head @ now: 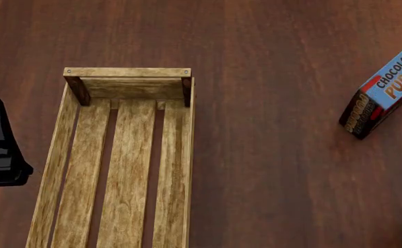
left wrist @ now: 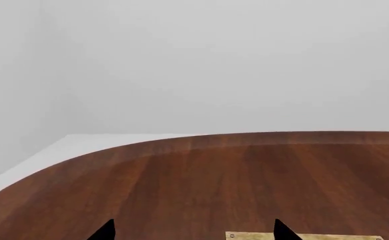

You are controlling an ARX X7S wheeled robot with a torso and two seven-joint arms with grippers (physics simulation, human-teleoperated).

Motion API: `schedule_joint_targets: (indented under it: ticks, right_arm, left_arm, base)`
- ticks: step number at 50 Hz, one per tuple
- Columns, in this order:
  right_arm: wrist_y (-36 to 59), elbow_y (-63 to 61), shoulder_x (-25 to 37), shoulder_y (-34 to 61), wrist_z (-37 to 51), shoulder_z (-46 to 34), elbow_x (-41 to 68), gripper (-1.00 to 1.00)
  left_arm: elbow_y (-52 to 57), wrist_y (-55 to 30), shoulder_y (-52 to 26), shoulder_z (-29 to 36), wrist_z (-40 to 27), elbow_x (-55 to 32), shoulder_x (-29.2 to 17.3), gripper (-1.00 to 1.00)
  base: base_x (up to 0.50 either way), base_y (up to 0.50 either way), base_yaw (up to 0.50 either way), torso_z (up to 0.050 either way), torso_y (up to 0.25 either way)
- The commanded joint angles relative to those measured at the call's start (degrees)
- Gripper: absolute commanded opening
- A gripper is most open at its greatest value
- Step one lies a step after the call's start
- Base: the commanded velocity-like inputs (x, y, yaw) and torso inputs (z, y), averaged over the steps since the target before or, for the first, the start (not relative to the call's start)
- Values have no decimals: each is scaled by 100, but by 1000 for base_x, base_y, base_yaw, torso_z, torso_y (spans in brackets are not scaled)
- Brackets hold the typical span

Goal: Stack the left bowl on the right bowl and place them in the tray.

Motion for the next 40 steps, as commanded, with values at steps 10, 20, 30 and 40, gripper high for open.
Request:
schedule_joint_targets:
  ticks: [10, 20, 30, 40]
  right_arm:
    - [-627, 141, 700, -596, -1087, -237, -704, -100]
    - [136, 1025, 8, -309, -1017, -263, -927, -100]
    - [877, 1994, -663, 88, -1130, -418, -1279, -100]
    - [1069, 2379, -868, 288, -1202, -451, -1401, -100]
  left_arm:
    - [-55, 52, -1, 46, -6, 15, -16, 100]
    - [-56, 224, 22, -28, -24, 5, -8, 100]
    - [-190, 387, -8, 20, -5, 110, 1, 100]
    - [-159, 357, -1, 1, -16, 65, -31, 100]
  base:
    - [0, 0, 0, 0, 0]
    - [0, 0, 0, 0, 0]
    - [0, 0, 0, 0, 0]
    - [0, 0, 0, 0, 0]
